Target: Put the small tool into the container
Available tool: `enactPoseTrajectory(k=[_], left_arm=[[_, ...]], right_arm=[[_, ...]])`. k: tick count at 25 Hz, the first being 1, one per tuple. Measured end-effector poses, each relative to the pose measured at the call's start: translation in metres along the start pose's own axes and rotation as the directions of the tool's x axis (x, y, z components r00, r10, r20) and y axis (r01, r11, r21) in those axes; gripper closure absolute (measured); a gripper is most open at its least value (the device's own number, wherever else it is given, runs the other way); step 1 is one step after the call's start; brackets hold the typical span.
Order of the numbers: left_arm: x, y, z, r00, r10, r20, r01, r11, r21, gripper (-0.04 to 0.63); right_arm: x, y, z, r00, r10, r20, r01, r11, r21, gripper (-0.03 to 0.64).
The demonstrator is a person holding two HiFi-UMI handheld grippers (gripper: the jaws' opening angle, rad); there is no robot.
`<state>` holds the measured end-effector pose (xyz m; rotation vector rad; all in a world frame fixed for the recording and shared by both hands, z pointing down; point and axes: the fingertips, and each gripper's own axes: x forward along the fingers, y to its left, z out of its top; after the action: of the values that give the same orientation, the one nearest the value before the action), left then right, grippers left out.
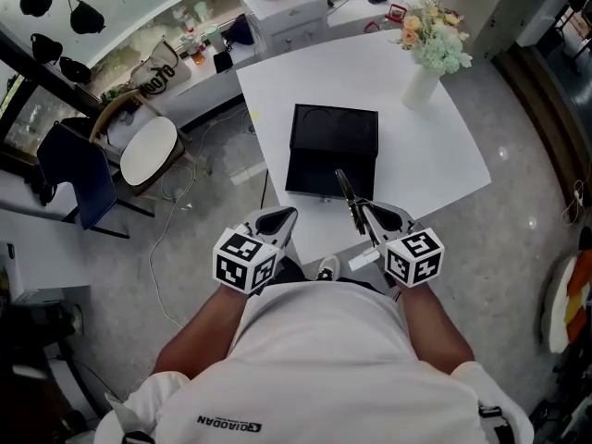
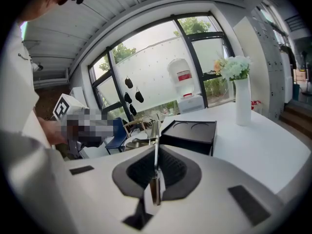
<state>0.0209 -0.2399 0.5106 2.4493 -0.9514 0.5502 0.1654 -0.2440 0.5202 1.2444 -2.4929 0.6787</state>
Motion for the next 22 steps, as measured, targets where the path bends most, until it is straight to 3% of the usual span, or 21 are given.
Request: enactPoseTrajectory(k=[15, 19, 22], left_arm=[[0.013, 0.031, 0.015, 1.0, -0.019, 0.023, 0.02, 0.999, -0.029, 0.586], [0.008, 0.039, 0.014, 1.0, -0.015, 0.024, 0.016, 0.999, -0.036, 0.586], [0.006, 0.048, 0.012, 1.0, -0.005, 0.022, 0.006, 0.999, -0.045, 0.586]], right_arm=[[0.035, -0.005, 0.01, 0.998, -0.013, -0.066, 0.007, 0.996, -0.088, 0.606], [0.05, -0.006, 0.011, 0.993, -0.028, -0.117, 0.001, 0.975, -0.224, 0.606], [0.066, -0.007, 0.011, 0.983, -0.048, -0.179, -0.025, 0.923, -0.384, 0.606]])
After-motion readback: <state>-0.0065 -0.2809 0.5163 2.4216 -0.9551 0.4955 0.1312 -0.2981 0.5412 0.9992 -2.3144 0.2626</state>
